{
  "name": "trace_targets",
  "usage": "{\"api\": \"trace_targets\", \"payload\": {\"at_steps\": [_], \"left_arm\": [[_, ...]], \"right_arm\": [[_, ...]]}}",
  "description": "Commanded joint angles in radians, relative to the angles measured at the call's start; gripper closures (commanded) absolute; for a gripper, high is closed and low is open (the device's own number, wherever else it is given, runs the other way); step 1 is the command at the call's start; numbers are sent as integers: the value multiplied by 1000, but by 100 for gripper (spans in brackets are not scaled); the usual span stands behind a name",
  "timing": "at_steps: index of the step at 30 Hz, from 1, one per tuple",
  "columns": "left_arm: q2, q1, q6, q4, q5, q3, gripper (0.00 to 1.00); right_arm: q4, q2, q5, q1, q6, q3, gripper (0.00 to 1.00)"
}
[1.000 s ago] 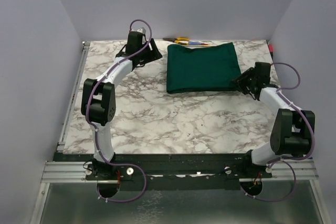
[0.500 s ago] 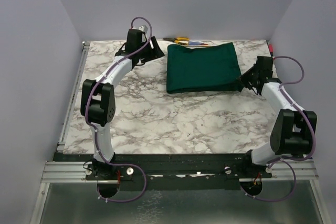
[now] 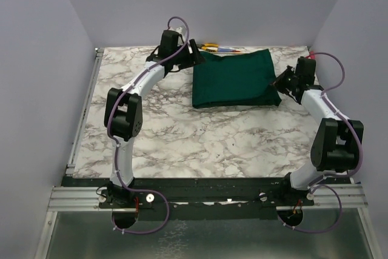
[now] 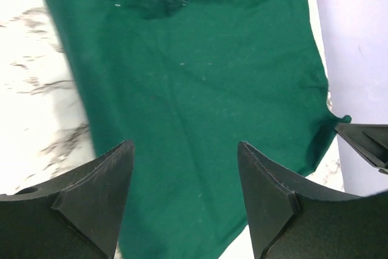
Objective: Open and lay out the surgical kit
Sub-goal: Open the surgical kit at the center of the board.
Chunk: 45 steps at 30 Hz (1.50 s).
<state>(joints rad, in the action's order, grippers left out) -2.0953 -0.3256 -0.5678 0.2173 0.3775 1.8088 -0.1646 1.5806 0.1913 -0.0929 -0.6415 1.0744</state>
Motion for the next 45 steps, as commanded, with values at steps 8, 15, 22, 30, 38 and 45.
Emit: {"api": "trace_targets", "payload": {"at_steps": [8,15,22,30,38,45], "left_arm": [[-183,-126,-186,-74,86,188,30],[-304,-161,-348,-209,171,257,30],[-390,-183,-549,-515,292,185,27],[-413,-198,-640,-622,263,148,28],[-363,-198,-500,-432,100,119,28],[-312,-198,-412,-323,-22,123,28]], "right_arm": [[112,58,281,73,228,68,99],[81,72,324,178,331,41,99],[116,54,418,202,334,-29,99],[122,30,472,205,326,-63,99],[206,-14,464,205,246,-95,99],[252,-52,411,205,196,-117,99]]}}
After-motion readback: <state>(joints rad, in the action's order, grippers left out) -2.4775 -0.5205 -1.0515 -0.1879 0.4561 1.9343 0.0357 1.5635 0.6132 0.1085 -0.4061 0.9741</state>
